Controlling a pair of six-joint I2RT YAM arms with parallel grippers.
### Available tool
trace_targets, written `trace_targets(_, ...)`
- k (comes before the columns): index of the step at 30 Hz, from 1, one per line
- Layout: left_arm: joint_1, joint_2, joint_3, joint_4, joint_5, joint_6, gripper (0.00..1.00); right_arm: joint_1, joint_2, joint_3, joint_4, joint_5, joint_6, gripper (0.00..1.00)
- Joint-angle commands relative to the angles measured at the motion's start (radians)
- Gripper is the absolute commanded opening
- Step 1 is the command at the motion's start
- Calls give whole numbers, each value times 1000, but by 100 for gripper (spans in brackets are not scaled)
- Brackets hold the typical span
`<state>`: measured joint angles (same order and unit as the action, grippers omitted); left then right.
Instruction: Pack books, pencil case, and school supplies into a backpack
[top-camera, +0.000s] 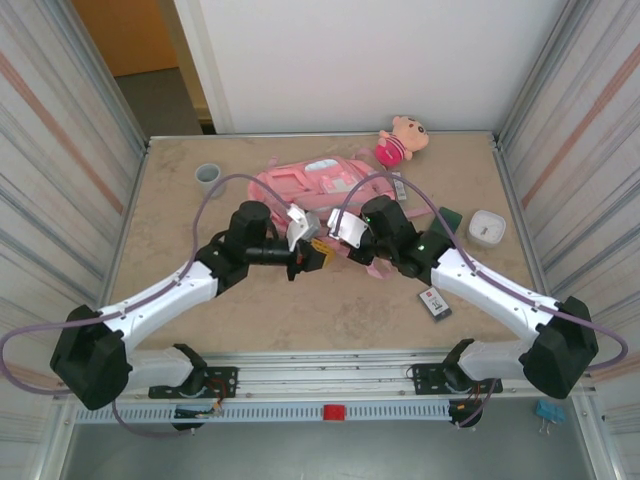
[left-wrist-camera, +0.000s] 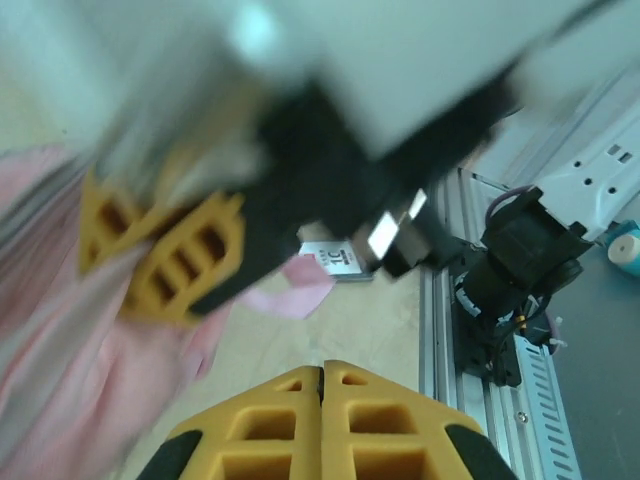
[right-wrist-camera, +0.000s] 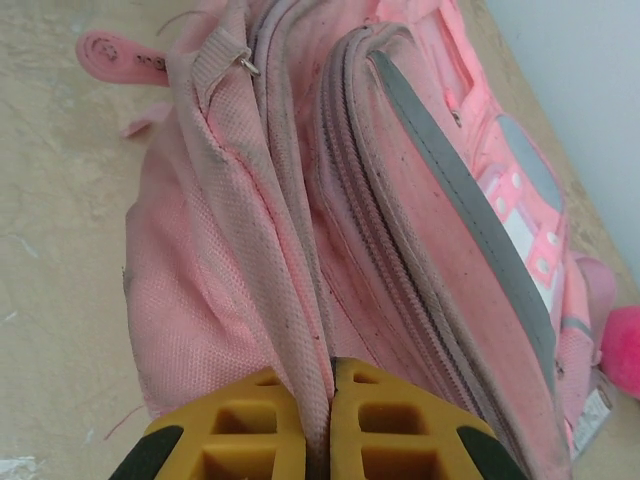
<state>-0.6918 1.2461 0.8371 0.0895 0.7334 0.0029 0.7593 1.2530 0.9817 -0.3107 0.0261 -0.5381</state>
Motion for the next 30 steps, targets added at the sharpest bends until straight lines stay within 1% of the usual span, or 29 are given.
trace_targets(1, -13, 14, 51, -101, -9, 64, 6, -14, -66, -20, 119, -91, 45, 0)
trace_targets(3, 1, -17, 40, -141, -79, 89, 22, -56, -89, -29, 91, -212, 22, 0)
trace_targets(4, 16, -41, 25, -157, -102, 109, 32, -75, -97, -27, 61, -285, -6, 0)
trace_targets(5, 37, -70, 13, -179, -123, 132, 45, -87, -107, -29, 35, -340, -45, 0)
trace_targets(7, 72, -123, -11, -220, -190, 200, 59, -92, -121, -34, 0, -385, -125, 0)
trace_targets(8, 87, -147, -22, -246, -235, 252, 63, -94, -127, -31, -26, -412, -166, 0)
trace_targets(9, 91, -161, -27, -275, -293, 310, 67, -97, -131, -27, -45, -432, -193, 0)
trace_targets(11, 92, -181, -30, -340, -386, 468, 76, -106, -139, -16, -81, -467, -237, 0)
trace_targets(14, 92, -179, -39, -361, -509, 610, 83, -118, -144, 4, -136, -512, -292, 0)
trace_targets(16, 92, -165, -37, -384, -526, 703, 87, -124, -150, 19, -163, -533, -310, 0)
trace_targets(19, 92, -137, -37, -414, -521, 811, 93, -138, -159, 35, -193, -575, -327, 0)
trace_targets(22, 92, -108, -32, -416, -504, 878, 95, -151, -160, 46, -218, -608, -339, 0)
trace_targets(24, 91, -88, -21, -406, -465, 900, 95, -158, -158, 55, -241, -629, -348, 0)
trace_targets(26, 87, -62, -6, -389, -407, 912, 91, -162, -154, 63, -260, -642, -353, 0)
trace_targets(27, 85, -51, 1, -379, -387, 914, 85, -165, -153, 63, -264, -645, -354, 0)
trace_targets(29, 76, -23, 21, -375, -347, 918, 62, -170, -152, 63, -269, -646, -355, 0)
trace_targets(30, 72, -11, 36, -392, -330, 915, 54, -175, -154, 59, -268, -643, -355, 0)
